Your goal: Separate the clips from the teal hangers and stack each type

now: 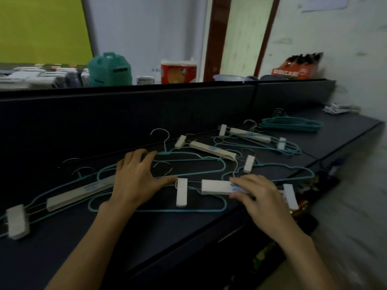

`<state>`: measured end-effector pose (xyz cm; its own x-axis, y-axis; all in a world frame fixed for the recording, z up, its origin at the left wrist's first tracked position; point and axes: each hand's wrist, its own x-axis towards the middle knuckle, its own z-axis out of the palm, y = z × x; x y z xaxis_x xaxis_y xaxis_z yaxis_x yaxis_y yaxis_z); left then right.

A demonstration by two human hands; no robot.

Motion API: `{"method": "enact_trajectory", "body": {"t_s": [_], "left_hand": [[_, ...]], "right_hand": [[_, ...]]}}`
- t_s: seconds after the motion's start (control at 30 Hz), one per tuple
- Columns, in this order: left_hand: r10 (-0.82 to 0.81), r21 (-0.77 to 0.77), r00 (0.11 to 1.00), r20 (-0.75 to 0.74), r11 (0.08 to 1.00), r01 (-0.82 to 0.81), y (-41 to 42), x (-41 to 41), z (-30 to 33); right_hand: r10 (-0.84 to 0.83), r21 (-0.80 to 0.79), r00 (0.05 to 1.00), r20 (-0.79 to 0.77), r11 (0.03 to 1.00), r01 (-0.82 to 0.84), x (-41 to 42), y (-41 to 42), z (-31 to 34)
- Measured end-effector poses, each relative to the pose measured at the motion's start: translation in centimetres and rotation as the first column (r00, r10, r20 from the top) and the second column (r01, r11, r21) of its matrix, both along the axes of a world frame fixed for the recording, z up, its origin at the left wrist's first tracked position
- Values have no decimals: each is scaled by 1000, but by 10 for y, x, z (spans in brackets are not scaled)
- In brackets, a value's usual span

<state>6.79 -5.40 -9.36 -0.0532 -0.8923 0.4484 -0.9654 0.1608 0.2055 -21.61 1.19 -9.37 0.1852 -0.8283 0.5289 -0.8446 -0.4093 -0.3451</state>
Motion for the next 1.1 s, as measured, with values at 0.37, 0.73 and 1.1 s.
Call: {"method": "enact_trajectory", "body": {"t_s": [0.37, 0.73, 1.1], "left_hand": [[-62, -57, 998, -22, 997, 60, 27, -102, 14], [-154, -9, 988, -30, 988, 153, 52, -269, 0], [-275, 46, 961, 4, 960, 274, 16, -381, 2]], "right_hand": [[-67, -137, 997, 36, 988, 71, -98, 39, 5], [-137, -159, 990, 41, 977, 142, -270, 76, 3], [-259, -109, 959, 113, 956, 271, -371, 69, -18]]}}
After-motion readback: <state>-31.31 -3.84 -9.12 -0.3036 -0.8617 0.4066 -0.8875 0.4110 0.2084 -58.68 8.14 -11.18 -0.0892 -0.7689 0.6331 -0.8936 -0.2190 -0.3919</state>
